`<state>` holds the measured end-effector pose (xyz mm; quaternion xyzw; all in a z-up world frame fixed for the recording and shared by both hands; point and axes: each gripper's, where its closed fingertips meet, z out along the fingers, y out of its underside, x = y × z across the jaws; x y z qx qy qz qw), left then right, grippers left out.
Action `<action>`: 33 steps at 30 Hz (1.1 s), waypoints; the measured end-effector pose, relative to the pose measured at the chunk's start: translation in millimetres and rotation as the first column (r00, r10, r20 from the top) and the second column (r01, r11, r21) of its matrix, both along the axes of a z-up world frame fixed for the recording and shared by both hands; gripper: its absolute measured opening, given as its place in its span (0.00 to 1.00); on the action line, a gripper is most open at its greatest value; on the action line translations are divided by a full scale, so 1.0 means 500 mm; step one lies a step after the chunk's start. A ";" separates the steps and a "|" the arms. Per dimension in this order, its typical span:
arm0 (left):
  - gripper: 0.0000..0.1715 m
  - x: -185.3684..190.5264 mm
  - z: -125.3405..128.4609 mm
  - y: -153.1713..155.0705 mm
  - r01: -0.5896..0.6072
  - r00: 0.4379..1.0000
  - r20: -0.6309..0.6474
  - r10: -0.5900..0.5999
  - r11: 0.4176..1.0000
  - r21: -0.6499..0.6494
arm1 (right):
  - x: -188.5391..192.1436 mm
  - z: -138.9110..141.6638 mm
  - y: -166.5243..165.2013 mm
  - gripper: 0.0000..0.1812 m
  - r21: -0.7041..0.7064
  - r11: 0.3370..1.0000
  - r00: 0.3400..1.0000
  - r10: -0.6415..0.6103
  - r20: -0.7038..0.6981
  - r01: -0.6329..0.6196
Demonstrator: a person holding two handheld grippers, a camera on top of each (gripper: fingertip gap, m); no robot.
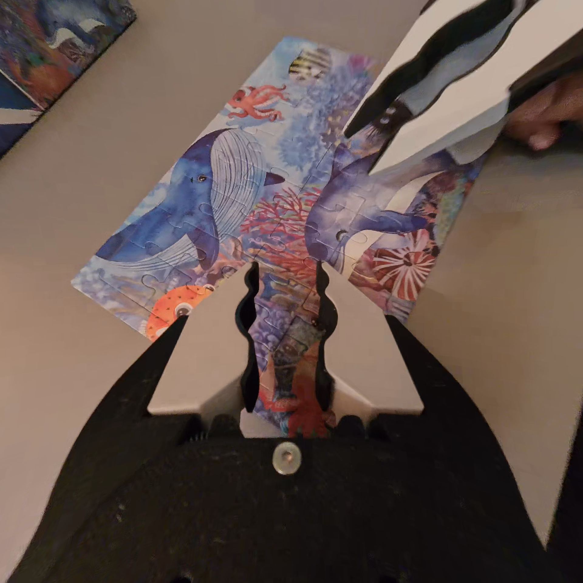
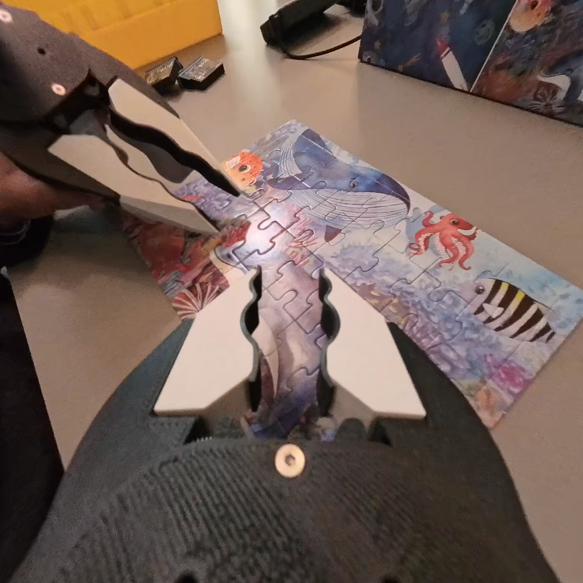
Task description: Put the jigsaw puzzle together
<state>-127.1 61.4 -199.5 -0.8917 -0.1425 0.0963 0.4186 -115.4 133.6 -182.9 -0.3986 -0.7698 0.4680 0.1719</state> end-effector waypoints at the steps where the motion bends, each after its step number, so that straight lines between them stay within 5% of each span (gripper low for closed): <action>1: 0.19 0.006 0.003 -0.003 0.022 0.999 0.035 -0.023 0.999 0.030 | 0.003 -0.007 -0.004 0.20 0.027 1.000 1.000 0.013 0.007 -0.014; 6: 0.22 0.018 -0.024 -0.013 0.083 0.996 -0.009 -0.084 0.995 -0.064 | 0.012 -0.055 -0.020 0.25 0.219 0.974 0.998 0.053 0.044 -0.062; 18: 0.00 0.022 -0.032 -0.011 0.096 0.995 -0.030 -0.099 0.991 -0.097 | 0.017 -0.047 -0.024 0.10 0.199 0.977 0.997 0.073 0.031 -0.078; 22: 0.00 0.039 0.002 0.009 0.120 0.993 -0.014 -0.119 0.992 0.025 | 0.014 -0.023 -0.017 0.08 0.136 0.990 0.999 0.052 -0.014 -0.049; 33: 0.00 0.062 0.004 0.032 0.163 0.984 -0.078 -0.162 0.987 0.009 | 0.046 -0.011 -0.073 0.00 0.212 0.966 0.976 0.178 -0.122 -0.150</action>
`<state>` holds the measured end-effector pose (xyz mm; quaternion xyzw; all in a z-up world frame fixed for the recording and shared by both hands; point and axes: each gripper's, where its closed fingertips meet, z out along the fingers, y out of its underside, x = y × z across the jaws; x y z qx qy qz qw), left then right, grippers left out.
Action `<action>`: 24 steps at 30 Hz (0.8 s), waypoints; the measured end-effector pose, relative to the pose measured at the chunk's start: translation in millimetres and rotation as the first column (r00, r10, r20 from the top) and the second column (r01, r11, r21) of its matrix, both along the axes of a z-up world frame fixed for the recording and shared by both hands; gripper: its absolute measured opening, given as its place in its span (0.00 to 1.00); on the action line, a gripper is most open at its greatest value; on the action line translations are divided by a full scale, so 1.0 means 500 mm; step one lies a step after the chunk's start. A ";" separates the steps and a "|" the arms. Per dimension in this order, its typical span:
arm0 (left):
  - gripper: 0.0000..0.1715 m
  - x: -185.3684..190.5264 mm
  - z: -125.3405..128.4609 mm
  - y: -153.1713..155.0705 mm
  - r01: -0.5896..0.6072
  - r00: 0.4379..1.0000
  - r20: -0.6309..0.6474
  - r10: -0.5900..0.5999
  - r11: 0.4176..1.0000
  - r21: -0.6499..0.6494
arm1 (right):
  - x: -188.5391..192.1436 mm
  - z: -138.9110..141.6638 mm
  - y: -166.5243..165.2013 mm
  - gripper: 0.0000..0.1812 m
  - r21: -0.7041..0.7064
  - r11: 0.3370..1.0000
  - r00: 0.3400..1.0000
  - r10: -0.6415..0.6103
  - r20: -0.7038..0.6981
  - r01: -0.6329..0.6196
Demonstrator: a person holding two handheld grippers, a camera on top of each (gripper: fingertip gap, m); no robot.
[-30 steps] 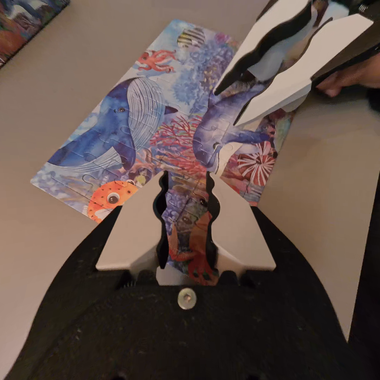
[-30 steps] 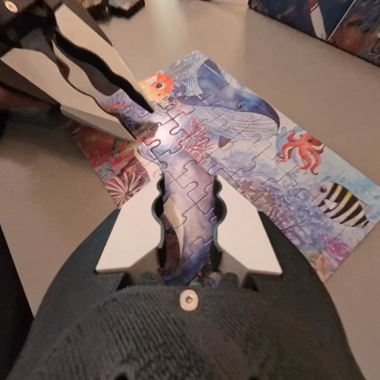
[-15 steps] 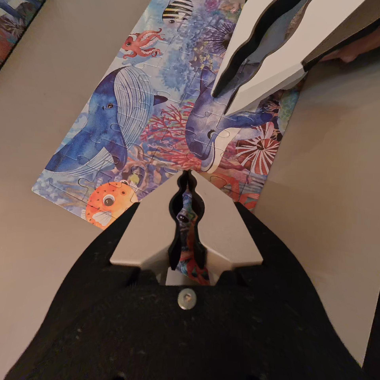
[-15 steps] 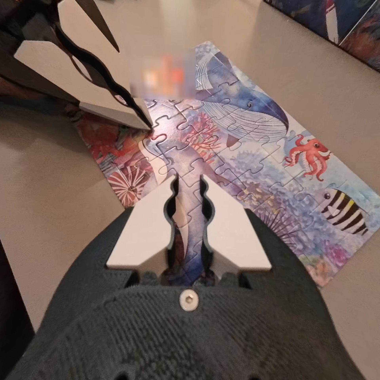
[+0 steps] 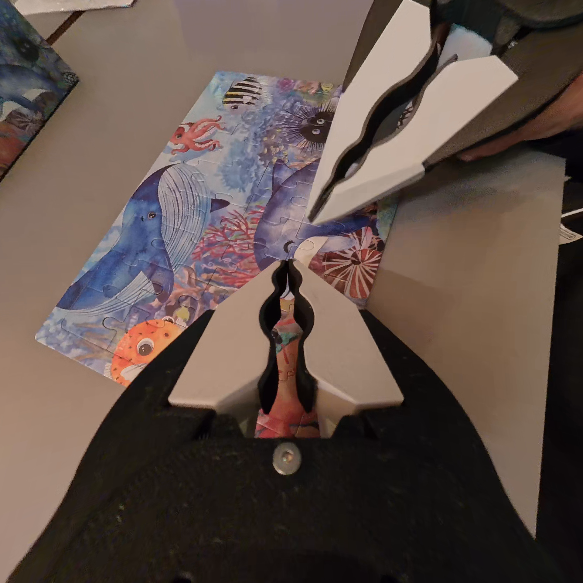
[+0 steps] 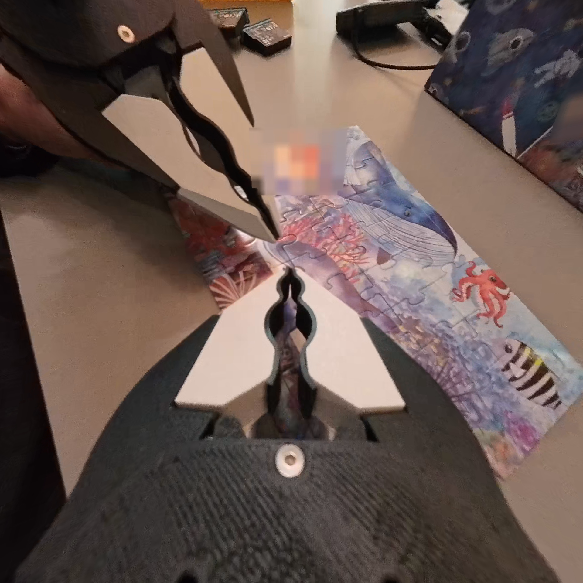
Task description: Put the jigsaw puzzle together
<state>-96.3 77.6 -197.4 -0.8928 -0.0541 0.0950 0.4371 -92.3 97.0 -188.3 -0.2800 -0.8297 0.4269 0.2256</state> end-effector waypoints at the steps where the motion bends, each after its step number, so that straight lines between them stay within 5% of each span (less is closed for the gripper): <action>1: 0.00 0.000 -0.001 0.000 -0.002 1.000 -0.009 0.002 1.000 -0.005 | 0.003 -0.002 -0.010 0.00 0.014 1.000 1.000 0.010 -0.004 -0.010; 11: 0.00 0.011 -0.019 0.002 0.014 1.000 -0.013 -0.015 0.998 -0.064 | -0.005 -0.032 -0.013 0.00 0.201 0.979 0.997 -0.009 -0.076 0.024; 24: 0.00 0.002 -0.012 0.002 -0.004 0.997 -0.071 0.000 0.999 -0.052 | -0.011 -0.016 -0.008 0.00 0.174 0.984 0.992 -0.024 -0.122 0.045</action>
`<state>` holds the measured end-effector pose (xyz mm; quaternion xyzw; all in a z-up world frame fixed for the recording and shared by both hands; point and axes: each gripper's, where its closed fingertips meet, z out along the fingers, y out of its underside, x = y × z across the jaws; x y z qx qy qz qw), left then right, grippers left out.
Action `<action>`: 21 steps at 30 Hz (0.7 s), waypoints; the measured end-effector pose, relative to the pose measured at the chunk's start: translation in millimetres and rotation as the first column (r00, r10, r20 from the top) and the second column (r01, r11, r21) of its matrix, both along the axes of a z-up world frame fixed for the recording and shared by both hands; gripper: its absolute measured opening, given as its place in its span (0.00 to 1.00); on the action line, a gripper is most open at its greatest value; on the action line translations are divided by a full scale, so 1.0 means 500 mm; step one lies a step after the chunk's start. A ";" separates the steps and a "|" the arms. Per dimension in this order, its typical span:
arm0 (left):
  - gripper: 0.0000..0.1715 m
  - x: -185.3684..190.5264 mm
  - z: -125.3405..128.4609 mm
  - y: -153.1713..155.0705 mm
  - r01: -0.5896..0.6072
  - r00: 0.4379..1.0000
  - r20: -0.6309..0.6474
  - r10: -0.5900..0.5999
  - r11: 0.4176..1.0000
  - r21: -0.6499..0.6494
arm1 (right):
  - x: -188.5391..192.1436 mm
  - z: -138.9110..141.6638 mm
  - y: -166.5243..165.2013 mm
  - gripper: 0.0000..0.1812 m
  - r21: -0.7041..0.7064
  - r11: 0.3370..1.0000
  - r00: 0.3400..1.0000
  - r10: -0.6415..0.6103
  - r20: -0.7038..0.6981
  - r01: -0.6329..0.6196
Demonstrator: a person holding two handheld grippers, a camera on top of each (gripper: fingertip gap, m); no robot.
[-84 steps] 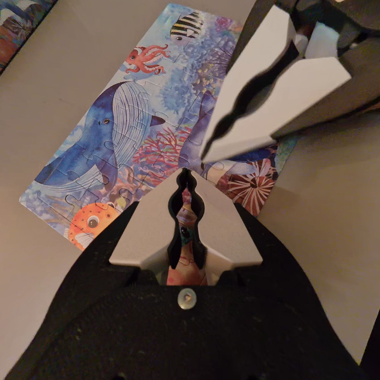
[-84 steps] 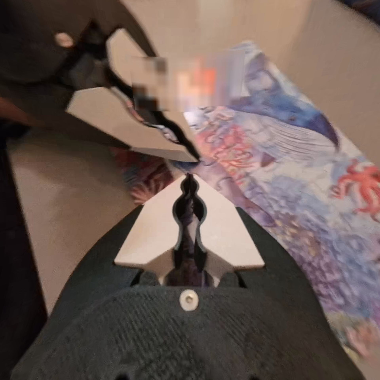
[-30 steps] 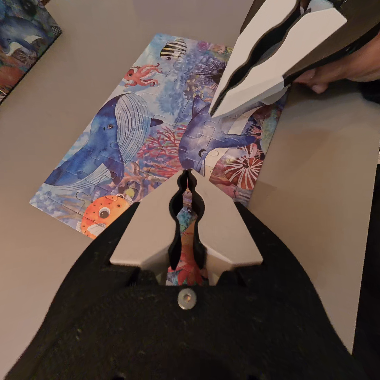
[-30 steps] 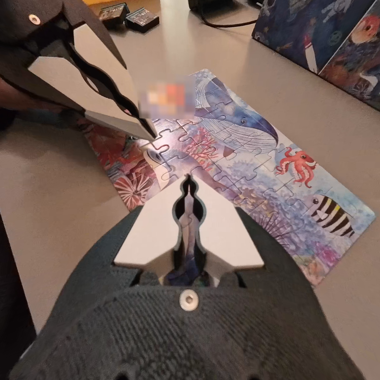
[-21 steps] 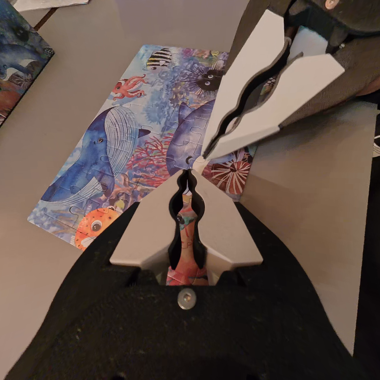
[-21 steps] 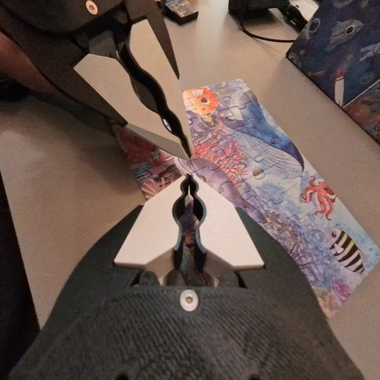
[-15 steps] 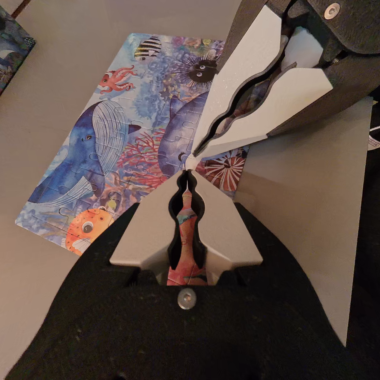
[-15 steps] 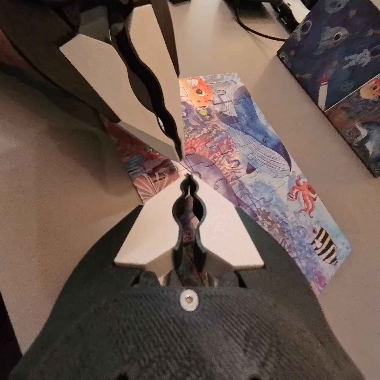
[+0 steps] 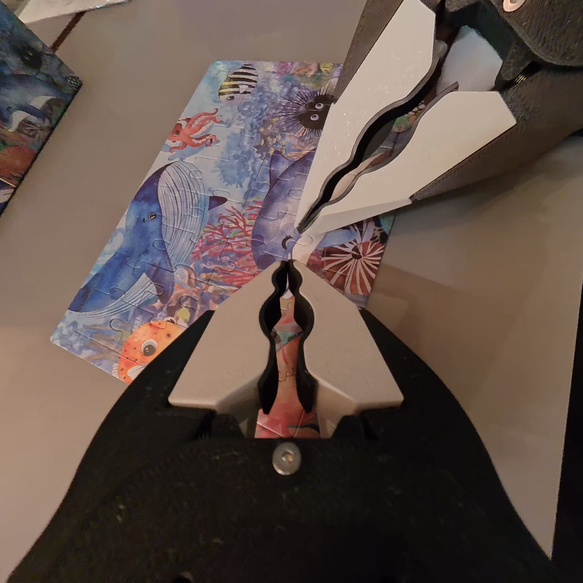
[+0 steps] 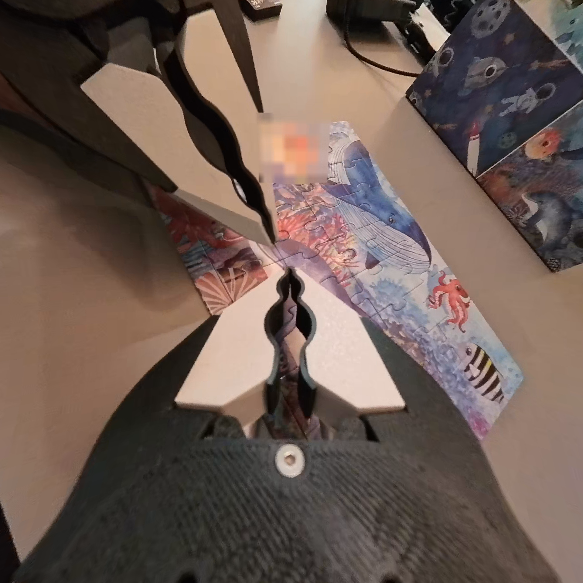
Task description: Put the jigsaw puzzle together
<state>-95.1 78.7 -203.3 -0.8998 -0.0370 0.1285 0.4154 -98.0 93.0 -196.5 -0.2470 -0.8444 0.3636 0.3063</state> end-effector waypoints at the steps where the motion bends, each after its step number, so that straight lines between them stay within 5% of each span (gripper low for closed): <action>1: 0.00 -0.002 0.003 0.000 -0.005 1.000 -0.010 0.005 1.000 0.007 | -0.001 0.003 0.001 0.00 -0.010 1.000 1.000 -0.003 -0.002 0.003; 8: 0.00 0.001 0.022 -0.002 0.003 0.998 0.060 -0.008 0.996 0.084 | -0.001 0.030 0.011 0.00 -0.155 0.988 1.000 -0.010 0.029 0.014; 21: 0.00 0.020 0.015 0.002 0.041 0.994 0.095 -0.048 0.997 0.067 | 0.012 0.003 0.001 0.00 -0.064 0.998 0.998 0.026 0.053 -0.023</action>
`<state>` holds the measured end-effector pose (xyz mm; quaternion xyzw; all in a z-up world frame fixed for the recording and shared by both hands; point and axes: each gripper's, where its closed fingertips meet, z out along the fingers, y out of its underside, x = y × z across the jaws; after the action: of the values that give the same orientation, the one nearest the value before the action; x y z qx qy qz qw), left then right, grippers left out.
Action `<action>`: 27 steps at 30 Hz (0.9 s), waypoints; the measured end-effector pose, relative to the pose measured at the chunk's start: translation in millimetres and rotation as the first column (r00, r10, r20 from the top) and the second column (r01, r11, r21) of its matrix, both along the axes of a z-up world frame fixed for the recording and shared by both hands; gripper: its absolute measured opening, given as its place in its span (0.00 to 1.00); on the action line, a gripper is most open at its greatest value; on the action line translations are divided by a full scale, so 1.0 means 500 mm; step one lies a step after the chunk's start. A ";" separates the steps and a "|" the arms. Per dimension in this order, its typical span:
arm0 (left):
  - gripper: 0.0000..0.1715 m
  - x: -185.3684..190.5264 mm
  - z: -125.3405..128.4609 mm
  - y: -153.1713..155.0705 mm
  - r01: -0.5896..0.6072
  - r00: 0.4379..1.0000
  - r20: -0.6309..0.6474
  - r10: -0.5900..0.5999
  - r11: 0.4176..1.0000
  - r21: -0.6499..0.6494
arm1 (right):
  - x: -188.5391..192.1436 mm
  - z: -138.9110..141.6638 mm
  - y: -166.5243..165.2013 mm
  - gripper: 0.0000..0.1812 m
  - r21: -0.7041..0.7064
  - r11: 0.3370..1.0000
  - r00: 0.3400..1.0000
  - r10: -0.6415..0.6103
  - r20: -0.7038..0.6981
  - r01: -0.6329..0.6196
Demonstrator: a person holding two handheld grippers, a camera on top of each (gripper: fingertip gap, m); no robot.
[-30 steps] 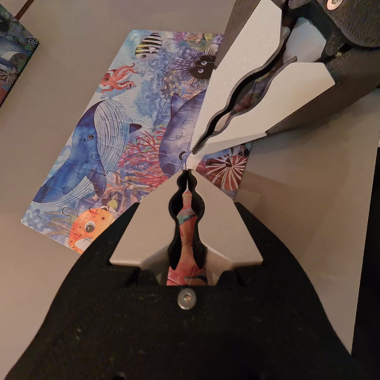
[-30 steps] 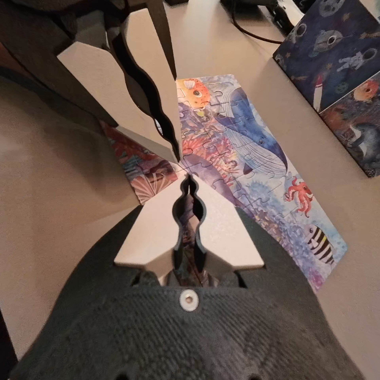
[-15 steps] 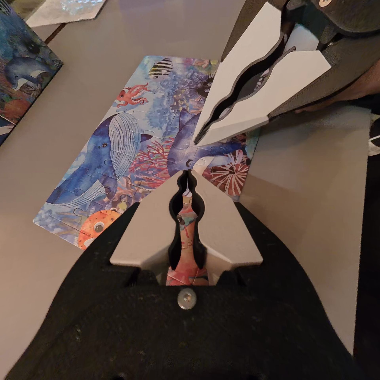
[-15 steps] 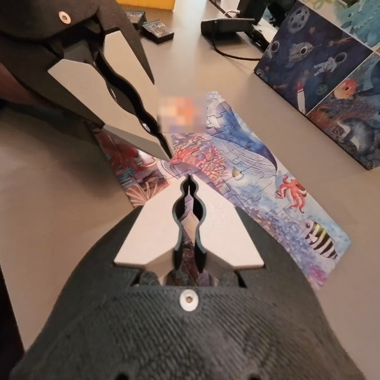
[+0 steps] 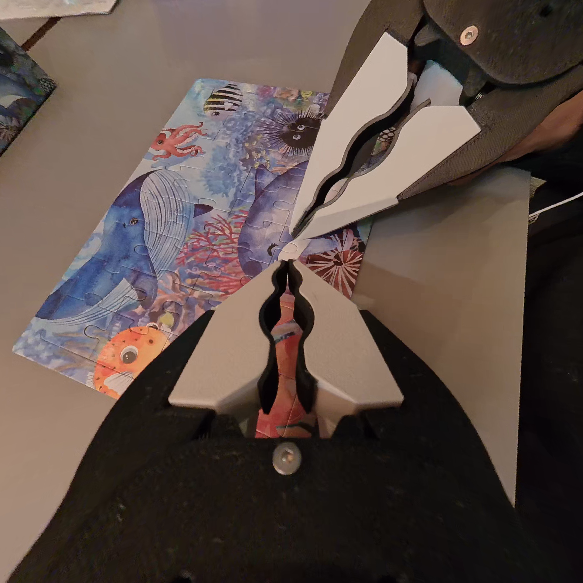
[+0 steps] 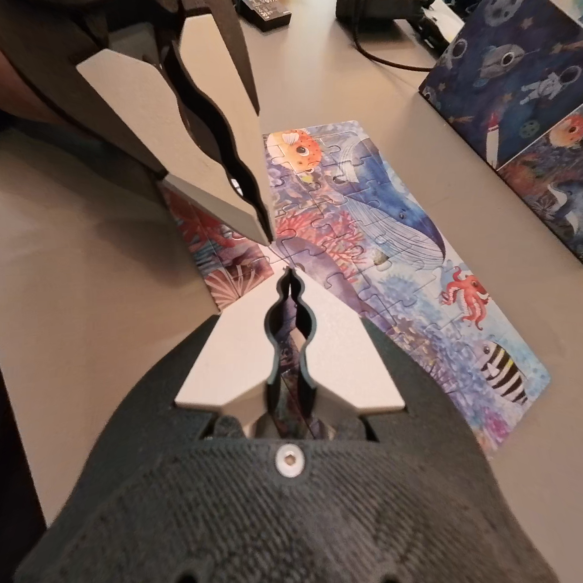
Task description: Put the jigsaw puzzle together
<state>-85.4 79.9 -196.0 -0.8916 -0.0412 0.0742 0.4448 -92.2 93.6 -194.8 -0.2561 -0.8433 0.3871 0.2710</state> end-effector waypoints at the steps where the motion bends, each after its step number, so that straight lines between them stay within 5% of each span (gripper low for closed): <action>1: 0.00 -0.001 0.000 0.000 -0.002 1.000 -0.007 0.002 1.000 -0.002 | 0.000 0.000 0.000 0.00 0.003 1.000 1.000 0.001 -0.005 -0.001; 7: 0.03 0.001 -0.007 0.001 0.006 0.996 -0.084 -0.009 0.999 -0.037 | 0.007 0.004 -0.007 0.08 0.021 0.999 0.999 0.028 -0.043 -0.027; 11: 0.13 0.002 -0.010 0.002 0.008 0.995 -0.096 -0.013 0.999 -0.046 | 0.009 0.007 -0.007 0.00 0.013 0.999 0.998 0.034 -0.050 -0.034; 13: 0.00 0.001 -0.002 0.001 0.009 0.995 -0.104 -0.012 1.000 -0.025 | 0.007 0.013 -0.007 0.04 0.008 0.999 0.997 0.033 -0.073 -0.032; 27: 0.01 -0.004 0.010 -0.001 0.000 0.997 -0.081 0.002 1.000 0.019 | 0.006 0.008 -0.017 0.04 0.050 0.997 0.994 0.057 -0.095 -0.052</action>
<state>-87.4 79.2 -191.2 -0.8837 -0.0243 0.1102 0.4543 -89.3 85.0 -190.9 -0.2076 -0.8450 0.3859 0.3067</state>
